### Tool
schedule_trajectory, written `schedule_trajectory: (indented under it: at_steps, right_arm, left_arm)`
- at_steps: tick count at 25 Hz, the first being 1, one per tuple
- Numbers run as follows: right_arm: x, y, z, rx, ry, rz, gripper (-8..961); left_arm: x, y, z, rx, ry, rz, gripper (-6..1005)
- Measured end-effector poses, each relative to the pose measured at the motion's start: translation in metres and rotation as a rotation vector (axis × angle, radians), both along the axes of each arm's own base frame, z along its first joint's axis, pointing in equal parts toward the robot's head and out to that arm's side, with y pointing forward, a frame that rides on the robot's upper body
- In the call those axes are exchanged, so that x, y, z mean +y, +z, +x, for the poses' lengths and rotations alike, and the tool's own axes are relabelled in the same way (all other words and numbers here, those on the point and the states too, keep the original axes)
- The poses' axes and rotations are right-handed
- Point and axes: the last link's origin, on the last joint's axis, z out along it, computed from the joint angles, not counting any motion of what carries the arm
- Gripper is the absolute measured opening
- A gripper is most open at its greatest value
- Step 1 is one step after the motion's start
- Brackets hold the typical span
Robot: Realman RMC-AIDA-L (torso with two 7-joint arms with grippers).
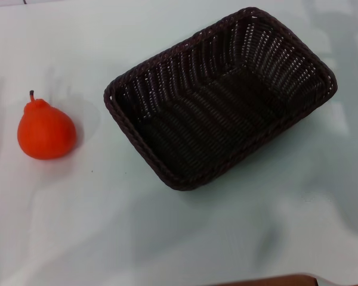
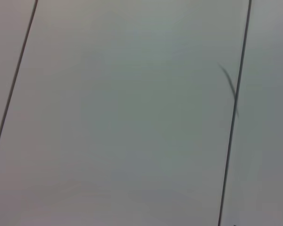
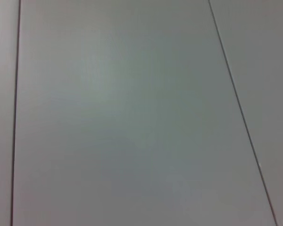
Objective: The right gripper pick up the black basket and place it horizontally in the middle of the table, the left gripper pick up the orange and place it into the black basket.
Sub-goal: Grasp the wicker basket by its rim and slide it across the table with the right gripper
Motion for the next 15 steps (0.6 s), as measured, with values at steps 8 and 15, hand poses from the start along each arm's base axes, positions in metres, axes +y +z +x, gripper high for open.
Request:
schedule_trajectory:
  at_steps: [8,15]
  right_arm:
    - [0.0008,-0.0002,-0.0002,0.045,0.026,-0.021,867]
    - [0.0007,-0.0056,-0.0049,0.046,0.086,-0.093,866]
  left_arm:
    - [-0.0005,0.0034,0.0015,0.011,-0.016,0.014,886]
    - [-0.0007,0.0064,0.0024,0.009,-0.024,0.031,886]
